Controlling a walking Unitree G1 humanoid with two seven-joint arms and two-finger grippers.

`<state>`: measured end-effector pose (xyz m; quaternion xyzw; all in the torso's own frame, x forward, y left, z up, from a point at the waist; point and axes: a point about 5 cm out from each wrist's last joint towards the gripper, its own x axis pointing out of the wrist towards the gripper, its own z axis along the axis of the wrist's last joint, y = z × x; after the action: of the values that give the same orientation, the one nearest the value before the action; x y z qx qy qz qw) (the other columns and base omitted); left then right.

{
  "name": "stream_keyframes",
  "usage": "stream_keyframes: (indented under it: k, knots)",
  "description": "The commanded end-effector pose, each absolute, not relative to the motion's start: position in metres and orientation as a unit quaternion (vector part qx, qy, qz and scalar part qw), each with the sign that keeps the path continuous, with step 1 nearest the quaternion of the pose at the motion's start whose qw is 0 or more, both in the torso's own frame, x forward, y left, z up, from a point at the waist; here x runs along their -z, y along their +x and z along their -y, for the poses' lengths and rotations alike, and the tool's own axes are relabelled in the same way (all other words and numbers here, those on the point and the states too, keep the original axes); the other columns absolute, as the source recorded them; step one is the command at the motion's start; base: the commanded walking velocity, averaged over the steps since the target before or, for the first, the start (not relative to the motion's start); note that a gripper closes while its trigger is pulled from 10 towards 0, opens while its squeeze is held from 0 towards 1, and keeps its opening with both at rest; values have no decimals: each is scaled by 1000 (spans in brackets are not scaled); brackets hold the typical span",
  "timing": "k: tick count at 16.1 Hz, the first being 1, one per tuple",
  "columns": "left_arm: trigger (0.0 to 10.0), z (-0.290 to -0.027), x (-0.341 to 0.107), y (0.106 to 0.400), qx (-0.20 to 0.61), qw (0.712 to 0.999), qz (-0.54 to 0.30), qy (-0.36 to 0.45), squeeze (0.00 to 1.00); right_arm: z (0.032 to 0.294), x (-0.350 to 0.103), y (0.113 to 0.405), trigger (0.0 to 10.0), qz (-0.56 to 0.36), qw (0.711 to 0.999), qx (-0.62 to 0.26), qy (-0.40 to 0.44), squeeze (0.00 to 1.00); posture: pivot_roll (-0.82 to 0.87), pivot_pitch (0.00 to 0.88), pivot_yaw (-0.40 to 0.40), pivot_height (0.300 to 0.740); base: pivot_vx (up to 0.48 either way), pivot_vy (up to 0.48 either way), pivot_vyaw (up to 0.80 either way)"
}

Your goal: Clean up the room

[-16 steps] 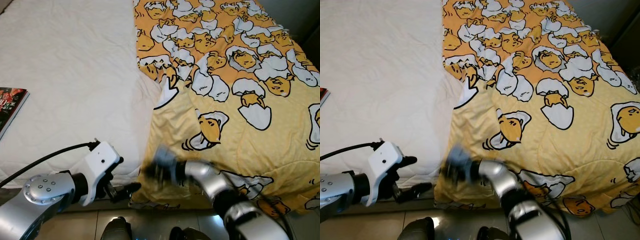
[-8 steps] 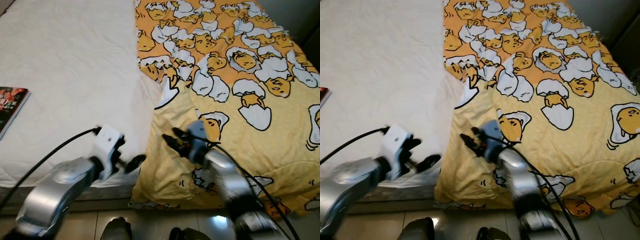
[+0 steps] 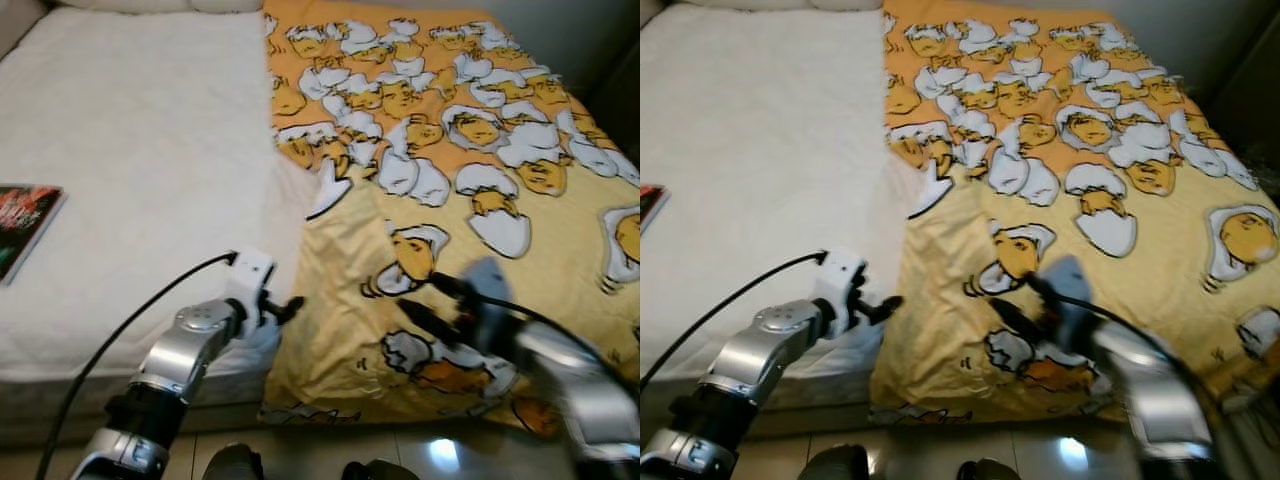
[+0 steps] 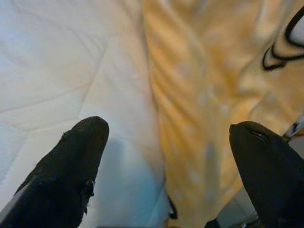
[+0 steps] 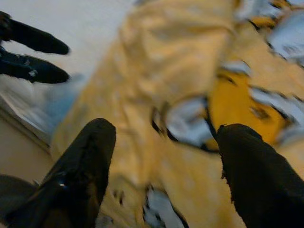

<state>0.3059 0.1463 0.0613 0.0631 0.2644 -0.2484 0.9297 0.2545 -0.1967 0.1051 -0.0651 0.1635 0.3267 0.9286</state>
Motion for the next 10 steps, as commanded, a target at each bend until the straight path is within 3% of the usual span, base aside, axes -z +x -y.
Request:
stream_keyframes:
  k: [1, 4, 5, 6, 7, 8, 10]
  knots:
    - [10000, -142, -56, 312, 251, 929, -265, 58, 1000, 199, -112, 249, 10000, -168, 930, -322, -62, 1000, -102, 113, -43, 740, 0, 0, 0]
    - [10000, -141, -40, 322, 229, 931, -279, 50, 1000, 203, -116, 234, 10000, -199, 928, -309, -65, 1000, -131, 138, -33, 740, 0, 0, 0]
    - [10000, -142, -38, 323, 219, 933, -282, 52, 1000, 203, -117, 230, 10000, -204, 928, -305, -70, 733, -140, 143, -32, 740, 0, 0, 0]
    - [10000, -141, -37, 324, 216, 933, -283, 49, 1000, 204, -117, 228, 10000, -207, 927, -306, -68, 0, -143, 145, -31, 740, 0, 0, 0]
    - [10000, -140, -36, 324, 214, 933, -285, 44, 1000, 204, -118, 225, 10000, -211, 925, -308, -66, 0, -154, 152, -27, 740, 0, 0, 0]
    - [10000, -136, -32, 325, 222, 931, -287, 49, 0, 206, -119, 216, 10000, -225, 922, -306, -68, 0, -179, 165, -20, 740, 0, 0, 0]
    - [10000, -130, -28, 325, 228, 928, -284, 72, 0, 211, -126, 202, 10000, -235, 923, -295, -72, 0, -215, 191, -15, 740, 0, 0, 0]
